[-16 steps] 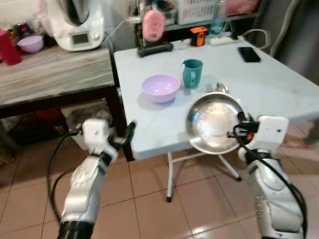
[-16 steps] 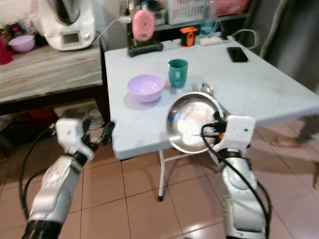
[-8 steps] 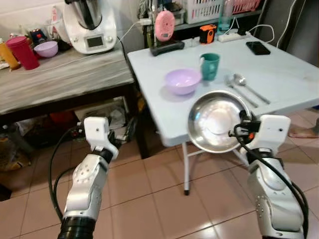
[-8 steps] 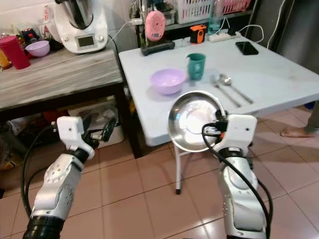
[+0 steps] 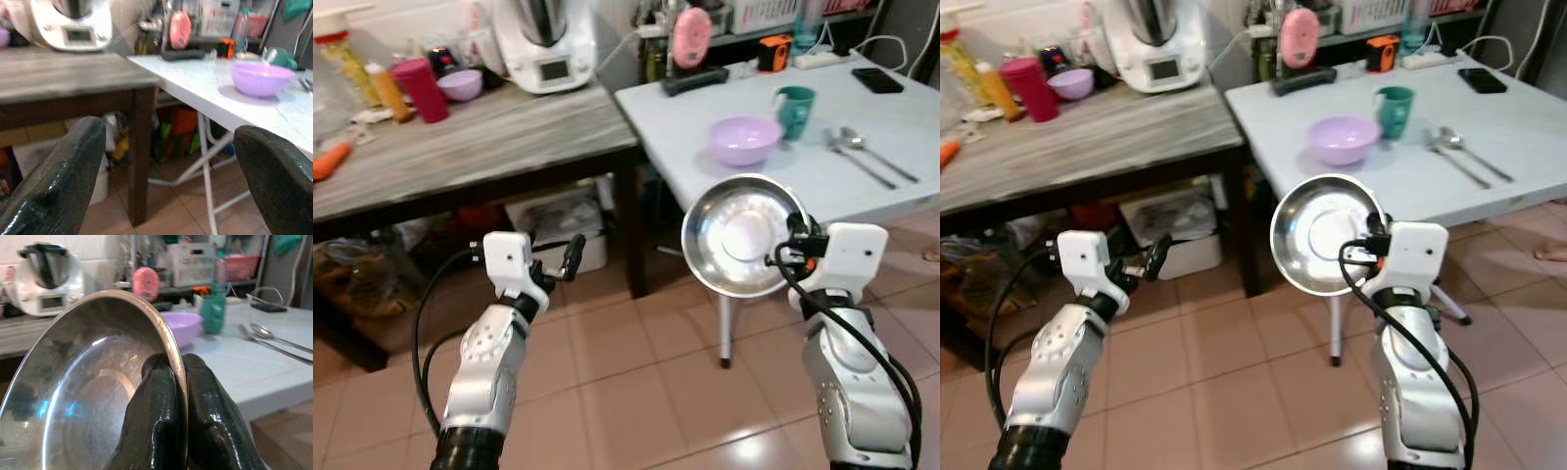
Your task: Setting the table
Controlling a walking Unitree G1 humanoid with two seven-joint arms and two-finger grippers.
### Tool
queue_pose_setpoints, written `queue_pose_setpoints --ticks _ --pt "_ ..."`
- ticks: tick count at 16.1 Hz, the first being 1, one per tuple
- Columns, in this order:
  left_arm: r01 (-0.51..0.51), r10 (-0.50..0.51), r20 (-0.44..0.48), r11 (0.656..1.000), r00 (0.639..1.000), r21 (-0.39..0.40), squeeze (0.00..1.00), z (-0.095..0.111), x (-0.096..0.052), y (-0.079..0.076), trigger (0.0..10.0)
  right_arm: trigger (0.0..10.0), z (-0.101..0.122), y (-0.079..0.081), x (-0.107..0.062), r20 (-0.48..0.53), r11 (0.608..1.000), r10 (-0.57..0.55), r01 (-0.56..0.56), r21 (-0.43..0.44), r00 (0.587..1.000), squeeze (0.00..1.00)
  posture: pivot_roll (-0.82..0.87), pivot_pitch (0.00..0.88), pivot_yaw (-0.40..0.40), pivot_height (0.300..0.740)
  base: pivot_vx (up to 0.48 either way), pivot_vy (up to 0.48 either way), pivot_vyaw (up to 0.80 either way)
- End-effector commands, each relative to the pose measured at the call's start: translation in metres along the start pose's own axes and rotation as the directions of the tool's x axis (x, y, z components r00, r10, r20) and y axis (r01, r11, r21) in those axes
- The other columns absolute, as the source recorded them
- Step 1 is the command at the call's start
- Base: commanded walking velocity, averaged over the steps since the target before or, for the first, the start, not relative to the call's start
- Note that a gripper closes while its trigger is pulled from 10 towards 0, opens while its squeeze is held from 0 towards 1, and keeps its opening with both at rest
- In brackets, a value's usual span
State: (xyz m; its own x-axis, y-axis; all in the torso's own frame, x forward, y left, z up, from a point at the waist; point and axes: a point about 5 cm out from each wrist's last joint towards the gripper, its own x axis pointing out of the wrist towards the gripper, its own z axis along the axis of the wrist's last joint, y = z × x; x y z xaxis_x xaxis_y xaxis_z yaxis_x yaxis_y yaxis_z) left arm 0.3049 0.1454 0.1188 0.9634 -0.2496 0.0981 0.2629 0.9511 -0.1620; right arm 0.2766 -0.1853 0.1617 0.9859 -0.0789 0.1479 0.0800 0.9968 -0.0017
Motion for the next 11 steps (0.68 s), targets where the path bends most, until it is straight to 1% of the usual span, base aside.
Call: queue_pose_setpoints --ticks 1,5,6,7,8,10,11 --pt "-0.065 0.065 -0.005 0.997 0.998 0.052 0.00 0.000 -0.005 0.015 10.0 10.0 0.006 0.011 0.000 0.030 0.999 0.029 -0.029 0.020 0.999 0.00 -0.23 0.016 0.074 0.740 0.000 0.480 0.41" --pt "-0.139 0.140 -0.013 0.987 0.990 0.083 0.00 -0.002 -0.014 0.026 10.0 10.0 0.004 0.006 -0.003 0.026 1.000 0.020 -0.020 0.012 0.999 0.00 -0.23 0.022 0.075 0.740 0.000 0.477 0.00" --pt "-0.154 0.156 -0.010 0.983 0.988 0.103 0.00 -0.003 -0.016 0.028 10.0 10.0 0.005 0.006 -0.003 0.026 1.000 0.020 -0.020 0.011 0.999 0.00 -0.22 0.025 0.075 0.740 0.000 0.000 0.00" --pt "-0.148 0.150 -0.015 0.985 0.989 0.093 0.00 -0.004 -0.018 0.027 10.0 10.0 0.005 0.006 -0.003 0.027 1.000 0.021 -0.022 0.010 0.999 0.00 -0.22 0.026 0.075 0.740 0.000 0.000 0.00" --pt "-0.120 0.121 -0.011 0.990 0.993 0.074 0.00 -0.004 -0.020 0.023 10.0 10.0 0.005 0.007 -0.003 0.028 1.000 0.022 -0.023 0.010 0.999 0.00 -0.22 0.029 0.077 0.740 0.000 0.000 0.00" --pt "-0.115 0.117 -0.016 0.990 0.993 0.076 0.00 -0.004 -0.020 0.022 10.0 10.0 0.005 0.008 -0.003 0.029 1.000 0.024 -0.025 0.010 0.999 0.00 -0.22 0.029 0.075 0.740 0.000 0.000 0.00" --pt "-0.106 0.107 -0.016 0.992 0.994 0.068 0.00 -0.004 -0.021 0.021 10.0 10.0 0.005 0.008 -0.003 0.030 1.000 0.026 -0.026 0.008 0.999 0.00 -0.22 0.032 0.076 0.740 0.247 0.000 0.00"
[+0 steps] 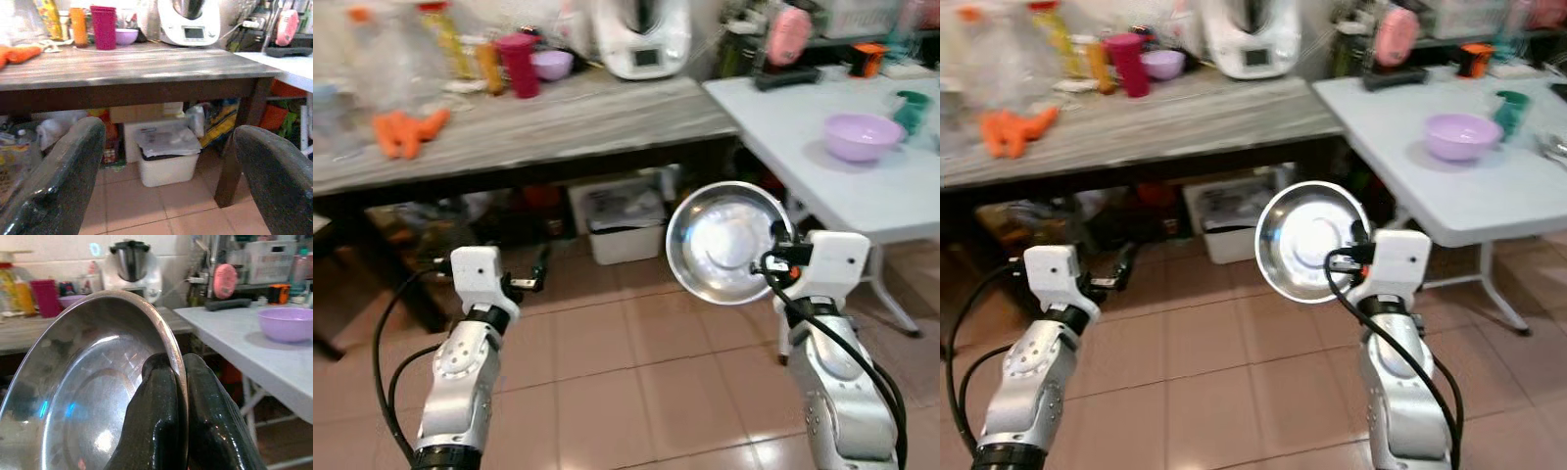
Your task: Setting the table
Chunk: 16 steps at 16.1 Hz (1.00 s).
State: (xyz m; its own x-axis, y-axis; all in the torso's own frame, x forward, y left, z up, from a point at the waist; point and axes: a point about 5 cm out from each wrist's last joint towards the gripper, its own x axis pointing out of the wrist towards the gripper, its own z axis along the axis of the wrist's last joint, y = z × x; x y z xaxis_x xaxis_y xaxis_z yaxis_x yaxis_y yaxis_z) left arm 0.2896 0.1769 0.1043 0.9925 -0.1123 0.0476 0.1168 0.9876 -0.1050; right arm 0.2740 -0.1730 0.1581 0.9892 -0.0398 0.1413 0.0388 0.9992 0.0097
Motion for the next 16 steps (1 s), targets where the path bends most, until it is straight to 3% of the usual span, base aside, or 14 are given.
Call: queue_pose_setpoints --ticks 1,9,16 --pt "0.042 -0.042 0.016 0.999 0.999 -0.007 0.00 0.0043 0.0014 -0.0078 10.0 10.0 0.0079 -0.0043 0.0003 0.035 1.000 -0.012 0.012 -0.011 0.999 0.00 -0.22 0.032 0.076 0.740 0.311 0.000 0.00" --pt "0.050 -0.050 0.012 0.999 0.999 -0.013 0.00 0.0042 0.0016 -0.0104 10.0 10.0 0.0083 -0.0037 0.0008 0.041 1.000 -0.008 0.009 -0.016 0.999 0.00 -0.22 0.026 0.079 0.740 0.426 0.000 0.00" --pt "0.073 -0.072 0.009 0.997 0.997 -0.014 0.00 0.0045 0.0015 -0.0145 10.0 10.0 0.0079 -0.0020 0.0013 0.042 1.000 -0.004 0.004 -0.008 0.999 0.00 -0.22 0.023 0.080 0.740 0.460 0.000 0.53"
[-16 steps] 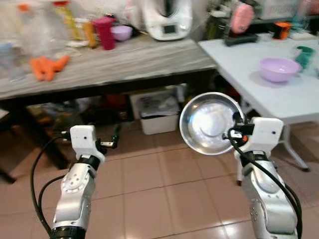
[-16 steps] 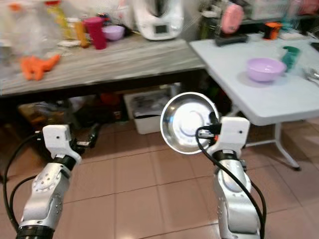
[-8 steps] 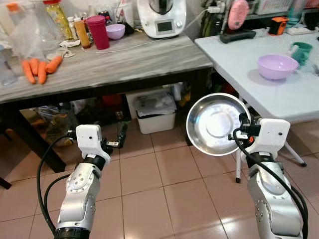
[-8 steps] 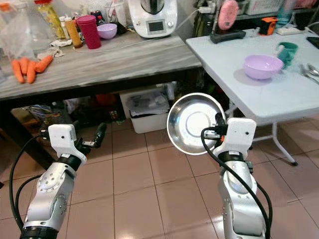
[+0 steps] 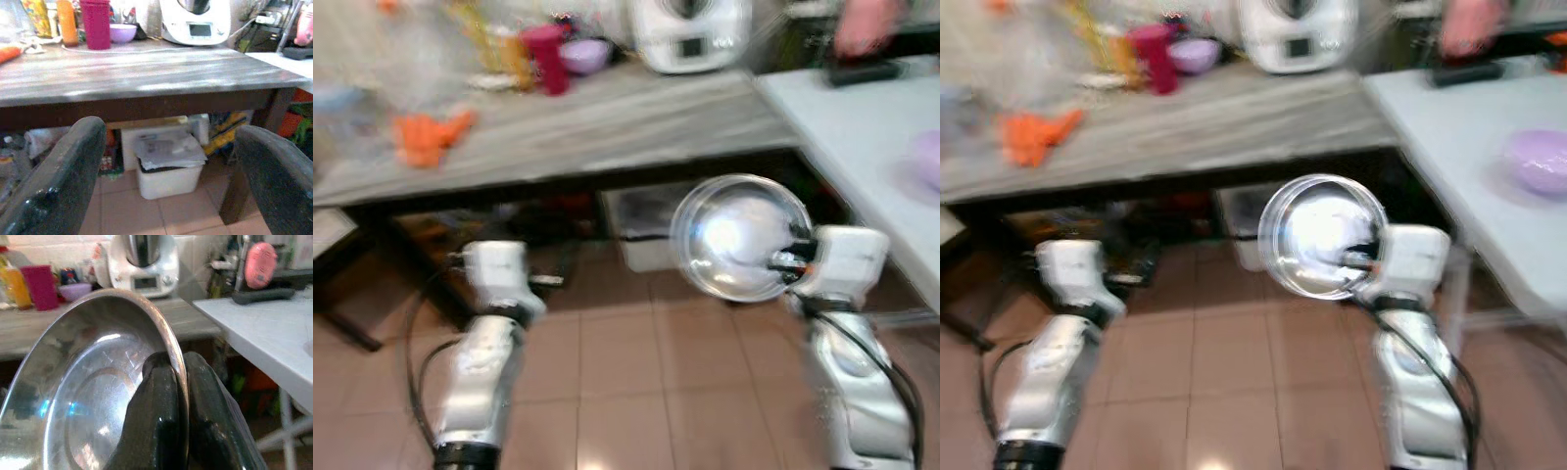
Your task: Setting the table
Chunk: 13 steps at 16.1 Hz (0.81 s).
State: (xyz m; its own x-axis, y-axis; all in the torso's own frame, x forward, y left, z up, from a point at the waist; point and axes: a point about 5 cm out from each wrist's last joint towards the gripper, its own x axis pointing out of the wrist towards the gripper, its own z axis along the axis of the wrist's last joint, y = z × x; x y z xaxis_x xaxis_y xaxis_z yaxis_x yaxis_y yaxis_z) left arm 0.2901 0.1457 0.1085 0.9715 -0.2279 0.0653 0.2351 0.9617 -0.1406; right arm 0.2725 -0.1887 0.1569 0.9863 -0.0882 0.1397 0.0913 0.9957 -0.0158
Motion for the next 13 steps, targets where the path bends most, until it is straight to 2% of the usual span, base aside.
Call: queue_pose_setpoints --ticks 1,4,8,10,13 --pt "-0.038 0.038 0.006 0.999 0.999 0.031 0.00 0.005 -0.004 0.015 10.0 10.0 0.010 0.013 0.003 0.047 0.999 0.043 -0.044 0.024 0.998 0.00 -0.22 0.022 0.080 0.740 0.461 0.000 0.42" --pt "-0.027 0.027 0.006 0.999 1.000 0.029 0.00 0.005 -0.003 0.012 10.0 10.0 0.012 0.013 0.004 0.055 0.999 0.041 -0.043 0.024 0.998 0.00 -0.22 0.018 0.078 0.740 0.463 0.000 0.00" --pt "0.038 -0.039 0.019 0.999 0.999 0.036 0.00 0.007 0.000 0.002 10.0 10.0 0.015 0.010 0.006 0.063 0.999 0.012 -0.014 0.034 0.998 0.00 -0.23 0.021 0.079 0.740 0.463 0.000 0.00" --pt "0.051 -0.052 0.016 0.998 0.999 0.033 0.00 0.006 0.000 -0.001 10.0 10.0 0.014 0.009 0.006 0.059 0.999 0.004 -0.007 0.036 0.998 0.00 -0.23 0.023 0.079 0.740 0.463 0.000 -0.80" --pt "0.050 -0.050 0.011 0.998 0.999 0.029 0.00 0.005 0.000 -0.001 10.0 10.0 0.013 0.008 0.006 0.054 0.999 0.002 -0.004 0.035 0.999 0.00 -0.23 0.025 0.077 0.740 0.463 0.000 0.00"
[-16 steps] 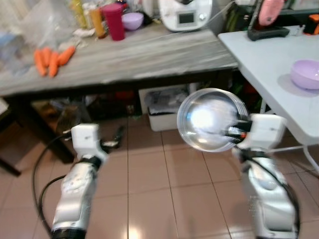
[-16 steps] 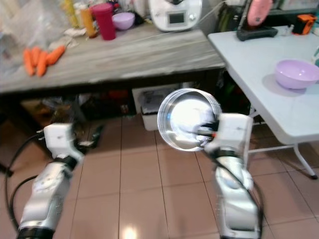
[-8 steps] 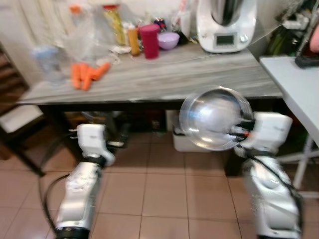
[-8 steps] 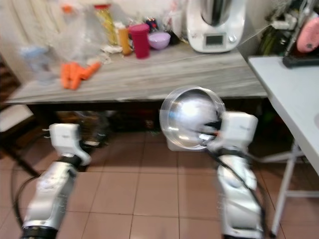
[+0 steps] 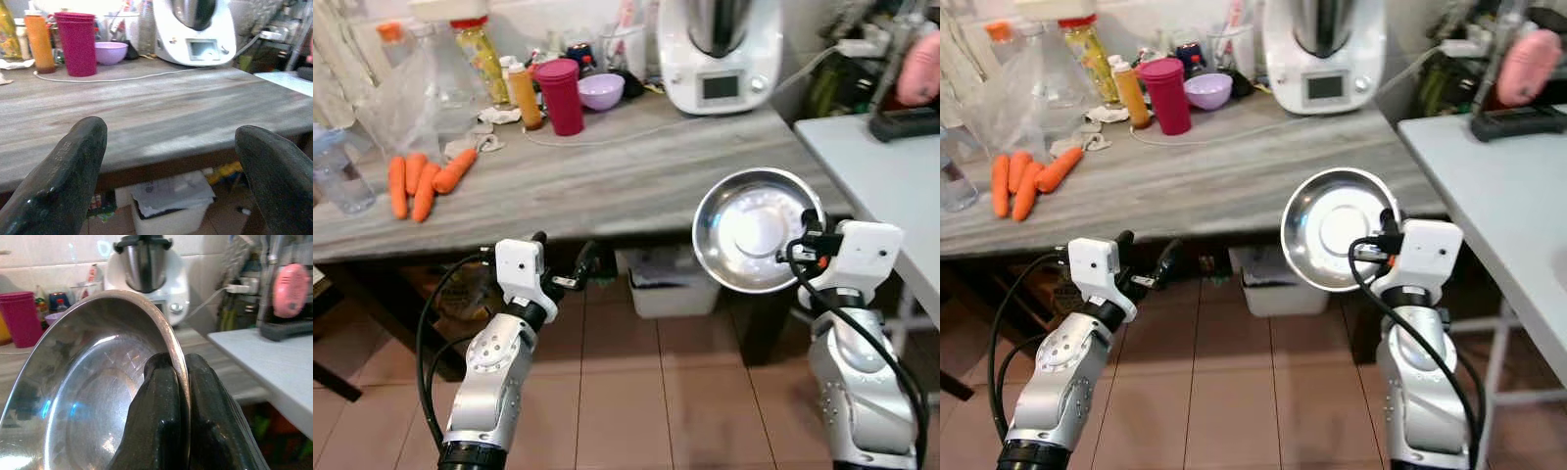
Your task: Setting the table
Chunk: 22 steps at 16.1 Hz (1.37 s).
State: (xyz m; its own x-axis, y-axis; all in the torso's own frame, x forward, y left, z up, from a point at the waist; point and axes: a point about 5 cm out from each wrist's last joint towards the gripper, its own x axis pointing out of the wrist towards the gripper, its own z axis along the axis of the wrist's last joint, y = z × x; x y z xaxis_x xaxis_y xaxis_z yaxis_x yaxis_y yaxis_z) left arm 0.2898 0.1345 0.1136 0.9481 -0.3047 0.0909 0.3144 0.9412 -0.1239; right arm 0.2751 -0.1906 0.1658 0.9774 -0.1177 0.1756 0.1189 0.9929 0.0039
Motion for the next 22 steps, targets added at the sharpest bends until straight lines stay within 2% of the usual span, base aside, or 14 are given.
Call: queue_pose_setpoints --ticks 1,10,12,14,15,17,18,21,22 --pt "-0.033 0.033 -0.003 0.999 0.999 0.017 0.00 0.001 -0.004 0.010 10.0 10.0 0.005 0.010 0.002 0.017 0.999 0.034 -0.035 0.021 0.999 0.00 -0.23 0.025 0.077 0.740 0.461 0.000 0.00" --pt "-0.016 0.016 0.008 1.000 1.000 0.008 0.00 0.002 -0.005 0.007 10.0 10.0 0.007 0.013 0.005 0.023 0.998 0.063 -0.063 0.020 0.998 0.00 -0.23 0.032 0.075 0.740 0.405 0.000 0.00" --pt "0.031 -0.032 0.014 0.997 0.999 0.072 0.00 0.004 -0.011 0.004 10.0 10.0 0.006 0.013 0.006 0.018 0.998 0.061 -0.062 0.027 0.998 0.00 -0.23 0.035 0.071 0.740 0.000 0.000 0.00" --pt "0.049 -0.047 -0.019 0.990 0.999 0.129 0.00 -0.003 -0.022 0.007 10.0 10.0 0.006 0.014 0.012 0.015 0.997 0.067 -0.068 0.045 0.998 0.00 -0.23 0.037 0.072 0.740 0.000 0.000 0.00" --pt "0.066 -0.061 -0.036 0.986 0.997 0.153 0.00 -0.005 -0.027 0.009 10.0 10.0 0.003 0.013 0.016 -0.007 0.994 0.056 -0.056 0.096 0.998 0.00 -0.23 0.040 0.075 0.740 0.000 0.000 0.00" --pt "0.084 -0.077 -0.051 0.982 0.996 0.169 0.00 -0.006 -0.032 0.010 10.0 10.0 0.000 0.012 0.021 -0.027 0.990 0.050 -0.046 0.135 0.998 0.00 -0.23 0.041 0.076 0.740 0.000 0.000 0.00" --pt "0.109 -0.100 -0.059 0.977 0.993 0.184 0.00 -0.006 -0.035 0.011 10.0 10.0 -0.004 0.013 0.028 -0.060 0.981 0.042 -0.030 0.192 0.997 0.00 -0.22 0.042 0.077 0.740 0.000 0.000 0.00" --pt "0.177 -0.163 -0.081 0.962 0.983 0.209 0.00 -0.004 -0.038 0.012 10.0 10.0 -0.012 0.025 0.041 -0.102 0.965 0.074 -0.045 0.257 0.992 0.00 -0.22 0.038 0.077 0.740 0.000 0.000 0.00" --pt "0.191 -0.175 -0.090 0.955 0.980 0.228 0.00 -0.004 -0.038 0.015 10.0 10.0 -0.017 0.034 0.048 -0.124 0.954 0.108 -0.068 0.293 0.986 0.00 -0.22 0.035 0.077 0.740 0.000 0.000 0.00"
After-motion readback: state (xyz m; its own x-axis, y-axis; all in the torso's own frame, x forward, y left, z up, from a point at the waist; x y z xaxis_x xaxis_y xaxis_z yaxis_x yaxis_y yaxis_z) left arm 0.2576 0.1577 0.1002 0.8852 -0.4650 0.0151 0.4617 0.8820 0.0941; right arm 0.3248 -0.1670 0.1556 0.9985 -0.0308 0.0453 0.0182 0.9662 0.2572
